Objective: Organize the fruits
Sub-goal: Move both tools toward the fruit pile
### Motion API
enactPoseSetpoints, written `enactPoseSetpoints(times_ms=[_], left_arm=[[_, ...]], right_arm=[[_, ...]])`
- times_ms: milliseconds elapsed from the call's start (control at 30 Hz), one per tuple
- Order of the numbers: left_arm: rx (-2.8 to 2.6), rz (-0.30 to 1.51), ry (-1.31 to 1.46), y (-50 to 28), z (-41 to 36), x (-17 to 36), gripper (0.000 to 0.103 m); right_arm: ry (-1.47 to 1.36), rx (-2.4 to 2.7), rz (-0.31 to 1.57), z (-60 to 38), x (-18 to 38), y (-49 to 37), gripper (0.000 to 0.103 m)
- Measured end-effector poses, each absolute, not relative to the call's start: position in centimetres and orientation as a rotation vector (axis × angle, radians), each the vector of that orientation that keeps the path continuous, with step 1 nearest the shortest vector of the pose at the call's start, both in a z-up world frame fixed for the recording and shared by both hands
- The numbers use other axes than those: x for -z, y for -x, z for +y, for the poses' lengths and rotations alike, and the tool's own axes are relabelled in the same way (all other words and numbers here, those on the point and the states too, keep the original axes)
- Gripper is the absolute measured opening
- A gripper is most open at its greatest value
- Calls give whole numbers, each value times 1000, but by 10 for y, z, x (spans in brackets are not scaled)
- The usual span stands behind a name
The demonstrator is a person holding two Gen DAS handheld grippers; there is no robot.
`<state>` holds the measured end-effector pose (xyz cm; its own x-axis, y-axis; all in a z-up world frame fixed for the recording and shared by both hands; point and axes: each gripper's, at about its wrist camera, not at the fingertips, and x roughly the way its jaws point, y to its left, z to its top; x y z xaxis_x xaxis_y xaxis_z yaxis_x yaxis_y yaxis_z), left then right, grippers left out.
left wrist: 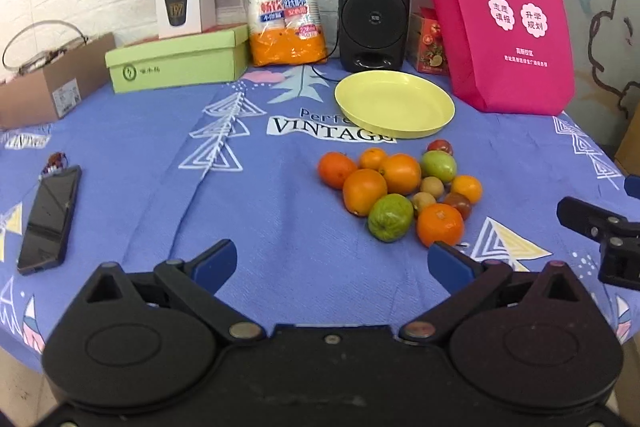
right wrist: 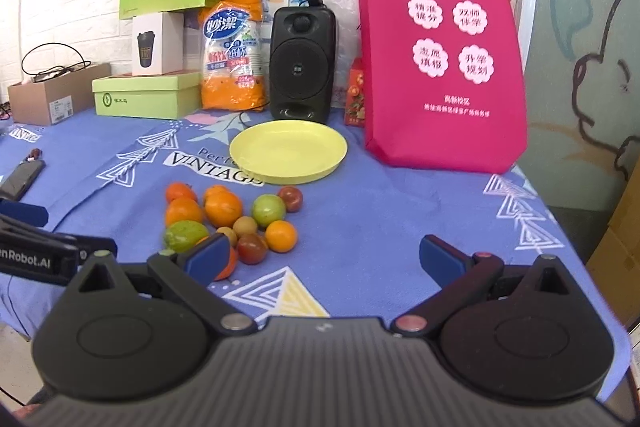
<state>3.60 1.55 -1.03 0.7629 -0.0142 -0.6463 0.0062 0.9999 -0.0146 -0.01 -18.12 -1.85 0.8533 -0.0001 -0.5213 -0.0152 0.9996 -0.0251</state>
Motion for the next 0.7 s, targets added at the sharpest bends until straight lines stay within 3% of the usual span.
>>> enactPoseSetpoints(times_ms=[300,500,633,700], left_arm=[[-17,636,-106,-34,7,27,103],[55,659,-35,-46,17,37,103],[109,669,-29,-56,13,46,103],[140,672,-32,-61,10,51,98]], right_arm=[[23,-89,602,-180,25,-12,103],[70,-135,633,-169,42,-21,102],[101,-165,639,-167,50,-27,90],[111,-175,649,-168,53,-33,82]])
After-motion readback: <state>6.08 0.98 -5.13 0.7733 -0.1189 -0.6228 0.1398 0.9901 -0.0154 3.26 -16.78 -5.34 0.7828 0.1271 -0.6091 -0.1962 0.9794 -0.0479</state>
